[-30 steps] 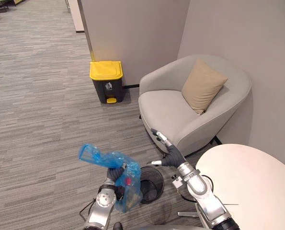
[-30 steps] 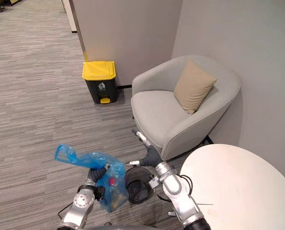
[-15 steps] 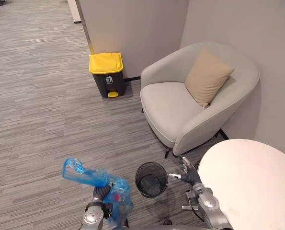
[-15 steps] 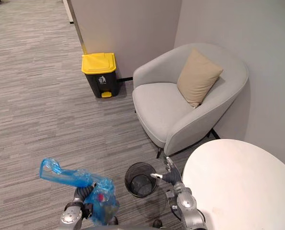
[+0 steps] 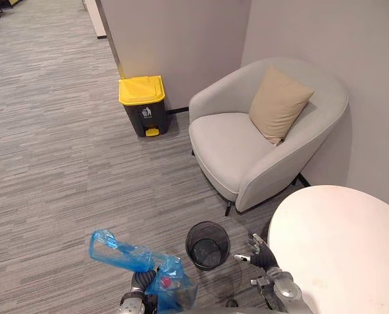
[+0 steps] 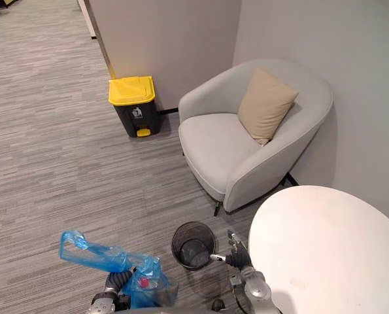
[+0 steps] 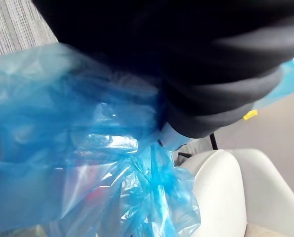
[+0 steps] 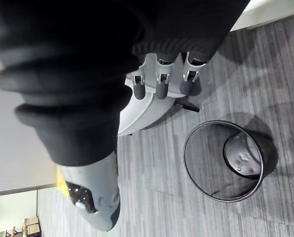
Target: Gather rubbish on tea table into small bin, then transfer packed bag to large trash can.
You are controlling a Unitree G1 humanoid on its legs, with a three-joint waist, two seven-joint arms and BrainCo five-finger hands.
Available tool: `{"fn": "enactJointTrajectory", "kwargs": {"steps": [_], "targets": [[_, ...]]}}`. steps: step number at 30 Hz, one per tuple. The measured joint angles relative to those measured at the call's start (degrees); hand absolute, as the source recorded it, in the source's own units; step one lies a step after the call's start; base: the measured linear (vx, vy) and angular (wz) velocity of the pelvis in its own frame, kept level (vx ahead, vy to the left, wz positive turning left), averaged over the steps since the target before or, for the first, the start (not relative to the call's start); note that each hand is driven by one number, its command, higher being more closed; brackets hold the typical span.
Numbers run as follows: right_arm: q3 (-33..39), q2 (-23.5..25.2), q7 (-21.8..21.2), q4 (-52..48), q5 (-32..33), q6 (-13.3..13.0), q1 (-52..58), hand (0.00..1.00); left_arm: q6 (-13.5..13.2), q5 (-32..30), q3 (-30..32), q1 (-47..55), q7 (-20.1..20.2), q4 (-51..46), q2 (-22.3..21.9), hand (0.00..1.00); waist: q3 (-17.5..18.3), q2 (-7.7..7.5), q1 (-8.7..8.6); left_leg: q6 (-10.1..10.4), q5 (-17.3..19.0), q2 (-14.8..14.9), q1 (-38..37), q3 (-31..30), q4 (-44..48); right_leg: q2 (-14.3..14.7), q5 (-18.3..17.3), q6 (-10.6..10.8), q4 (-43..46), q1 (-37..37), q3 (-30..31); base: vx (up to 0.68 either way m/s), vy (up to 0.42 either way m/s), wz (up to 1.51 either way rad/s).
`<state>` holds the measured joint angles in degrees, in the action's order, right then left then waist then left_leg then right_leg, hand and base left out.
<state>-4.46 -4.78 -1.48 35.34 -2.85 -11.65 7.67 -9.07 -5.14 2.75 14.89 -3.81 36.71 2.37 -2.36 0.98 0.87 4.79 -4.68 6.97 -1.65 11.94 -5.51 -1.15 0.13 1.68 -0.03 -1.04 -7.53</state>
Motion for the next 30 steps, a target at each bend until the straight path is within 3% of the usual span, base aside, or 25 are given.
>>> {"fn": "enactJointTrajectory", "kwargs": {"steps": [5,8,10,11,12,13,15,16,17,19,22,23,25,27,30], "targets": [[-1.7,-0.3,0.4,2.0,-2.2,1.0,-3.8,0.00,0.0,0.0,0.0,-0.3,0.0,0.0,0.0,1.00,-1.1,0.54,-0.11,-0.5,0.1,-0.4,-0.3,3.8,0.1,0.1,-0.7,-0.1,5.5,-4.1,4.0,0.00,0.019,-0.44],[-4.9,-0.6,0.8,2.1,-4.3,1.1,-7.1,0.00,0.0,0.5,-0.1,-3.0,-0.1,0.0,0.1,1.00,-3.9,-0.72,-0.16,-1.5,1.8,-1.6,0.5,4.9,4.2,-1.9,-4.5,0.4,15.7,-8.5,5.1,-0.09,0.021,-0.18],[-6.9,-0.8,1.3,2.1,-4.7,1.1,-8.3,0.00,0.0,0.6,-0.1,-4.8,-0.2,-0.4,0.2,1.00,-4.2,-1.33,-0.10,-2.4,3.5,-2.2,2.5,4.5,8.1,-3.0,-5.0,0.7,17.0,-9.4,5.9,-0.12,0.037,0.06],[-7.1,-0.8,1.3,2.1,-4.7,1.1,-8.6,0.00,0.0,0.6,0.1,-4.7,-0.2,-0.5,0.1,1.00,-4.1,-0.88,0.09,-3.0,3.9,-1.2,3.5,4.4,8.1,-2.6,-5.1,1.1,17.1,-9.3,5.8,-0.13,0.029,0.14],[-7.5,-0.7,1.4,2.1,-4.7,1.1,-9.2,0.00,-0.1,0.6,0.2,-4.8,-0.4,-1.1,0.1,1.00,-4.2,-0.88,-0.26,-3.2,3.7,-1.0,4.6,4.6,8.8,-3.6,-8.3,1.4,23.9,-11.5,6.0,-0.09,-0.047,0.37],[-8.2,0.2,1.3,2.1,-5.0,1.2,-9.4,0.00,-0.1,0.6,0.1,-4.8,-0.6,-2.1,0.8,1.00,-4.1,-2.27,-0.26,-3.3,3.7,-2.1,5.8,3.6,10.5,-5.2,-13.0,2.8,34.8,-13.1,5.8,-0.11,-0.076,0.45],[-9.3,0.2,1.3,2.1,-5.1,1.2,-10.3,0.00,-0.1,0.7,0.3,-4.5,-1.4,-3.6,1.3,1.00,-3.5,-4.40,0.29,-2.8,3.7,-2.6,8.4,3.2,13.3,-5.8,-15.5,2.7,32.7,-12.7,5.9,-0.08,-0.100,0.31],[-9.7,-0.1,1.3,2.1,-5.0,1.3,-11.4,0.00,-0.1,1.1,0.7,-4.5,-1.6,-3.9,0.7,1.00,-3.6,-2.96,0.45,-2.4,3.4,-1.7,10.8,2.1,14.3,-4.0,-15.0,-0.1,27.7,-11.7,5.4,-0.15,-0.054,0.07],[-9.7,-0.6,1.4,2.1,-5.0,1.4,-12.8,0.00,-0.2,1.2,0.6,-4.0,-1.6,-4.7,-0.5,1.00,-4.2,-0.70,0.80,-1.3,2.9,0.2,12.0,0.8,13.2,-1.6,-11.5,-0.5,22.4,-11.0,4.6,-0.17,-0.033,-0.05],[-9.7,-0.7,1.8,2.0,-5.0,1.4,-13.2,0.00,-0.2,2.3,0.6,-3.6,-1.6,-5.2,-1.1,1.00,-5.6,0.28,1.44,-0.6,0.8,1.3,12.5,-0.5,12.0,0.0,-9.4,-1.4,20.1,-10.9,4.1,-0.17,-0.037,-0.02],[-10.0,-0.6,2.6,2.0,-5.0,1.8,-11.6,0.00,-0.2,3.1,-0.3,-3.3,-1.6,-6.0,-1.7,1.00,-6.5,1.49,0.14,1.9,-2.1,2.2,14.4,-3.5,9.5,0.8,-8.1,-2.9,19.3,-11.4,0.0,-0.14,-0.077,0.50],[-9.6,-0.2,2.7,1.9,-5.0,1.9,-11.2,0.00,-0.2,3.1,-0.5,-3.1,-1.5,-6.3,-1.7,1.00,-6.5,1.66,-0.36,3.0,-0.8,2.1,14.5,-3.9,7.4,0.4,-7.2,-3.7,17.8,-11.2,-1.7,-0.17,-0.096,0.85],[-9.1,0.1,3.0,1.5,-5.1,1.9,-10.9,0.00,-0.2,3.1,-0.8,-3.4,-1.3,-7.8,-1.7,1.00,-7.4,-0.02,-0.14,0.3,0.8,1.8,16.8,0.7,15.3,-2.4,-5.8,-4.7,16.2,-11.6,-4.1,-0.12,-0.064,0.86],[-9.0,0.1,3.1,1.5,-5.9,1.9,-9.6,0.00,-0.2,3.0,-1.0,-2.4,-1.2,-8.1,-1.7,1.00,-7.4,0.02,-0.39,-2.3,5.5,3.3,15.0,5.2,25.4,-4.5,-5.3,-4.5,15.1,-10.8,-7.2,-0.10,-0.026,0.88],[-8.7,0.2,3.0,1.6,-6.3,1.9,-8.7,0.00,-0.2,2.9,-1.0,-2.5,-1.2,-7.8,-1.6,1.00,-7.2,0.96,-0.31,-1.0,10.4,4.6,8.3,9.1,22.3,-4.8,-3.9,-2.9,12.7,-9.9,-10.1,-0.06,0.095,0.63]]}}
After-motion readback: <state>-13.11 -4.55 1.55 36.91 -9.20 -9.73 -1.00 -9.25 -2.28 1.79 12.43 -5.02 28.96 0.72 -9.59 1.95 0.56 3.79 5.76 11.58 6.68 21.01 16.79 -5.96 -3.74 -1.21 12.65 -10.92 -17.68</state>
